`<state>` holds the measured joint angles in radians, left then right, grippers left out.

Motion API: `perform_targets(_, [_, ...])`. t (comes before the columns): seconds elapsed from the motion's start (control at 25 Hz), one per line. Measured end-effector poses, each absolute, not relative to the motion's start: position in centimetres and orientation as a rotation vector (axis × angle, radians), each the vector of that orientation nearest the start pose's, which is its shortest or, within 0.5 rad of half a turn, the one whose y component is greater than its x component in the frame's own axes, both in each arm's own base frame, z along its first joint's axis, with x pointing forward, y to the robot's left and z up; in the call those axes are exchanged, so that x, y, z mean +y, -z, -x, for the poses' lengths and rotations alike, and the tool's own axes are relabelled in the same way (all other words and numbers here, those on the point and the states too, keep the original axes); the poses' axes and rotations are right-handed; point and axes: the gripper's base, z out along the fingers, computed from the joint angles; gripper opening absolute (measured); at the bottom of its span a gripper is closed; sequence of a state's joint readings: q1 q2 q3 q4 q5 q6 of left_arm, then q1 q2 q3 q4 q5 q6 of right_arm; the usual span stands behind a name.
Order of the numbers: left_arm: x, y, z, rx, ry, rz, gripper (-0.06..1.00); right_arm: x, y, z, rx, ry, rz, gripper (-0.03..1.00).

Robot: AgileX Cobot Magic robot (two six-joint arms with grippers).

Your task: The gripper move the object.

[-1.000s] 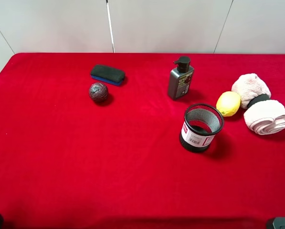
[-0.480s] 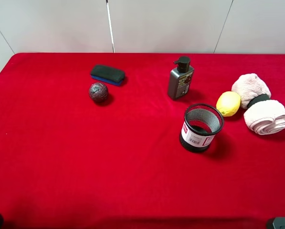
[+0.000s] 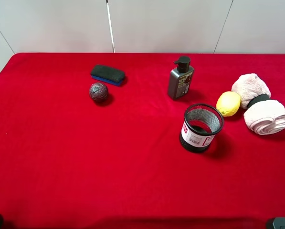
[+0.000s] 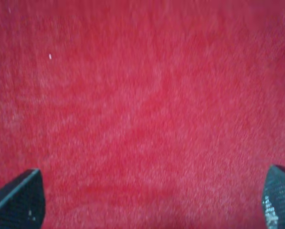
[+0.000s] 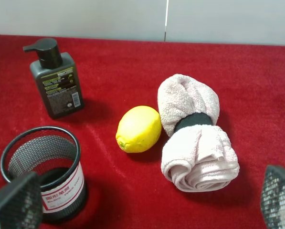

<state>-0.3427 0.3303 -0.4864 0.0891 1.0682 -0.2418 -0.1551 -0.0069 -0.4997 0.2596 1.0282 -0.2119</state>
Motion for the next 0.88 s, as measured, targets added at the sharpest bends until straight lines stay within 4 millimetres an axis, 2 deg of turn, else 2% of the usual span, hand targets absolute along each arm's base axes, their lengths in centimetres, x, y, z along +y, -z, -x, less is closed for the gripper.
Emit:
perform_targets(0.52, [0.5, -27.2, 0.2, 2.07, 0.109, 0.118, 0.89, 2.1, -28.2, 0.3, 1.979, -0.071, 0.064, 0.69])
perform_targets(0.88, [0.0, -27.2, 0.4, 2.065, 0.108, 0.104, 0.89, 2.1, -28.2, 0.3, 1.979, -0.071, 0.064, 0.69])
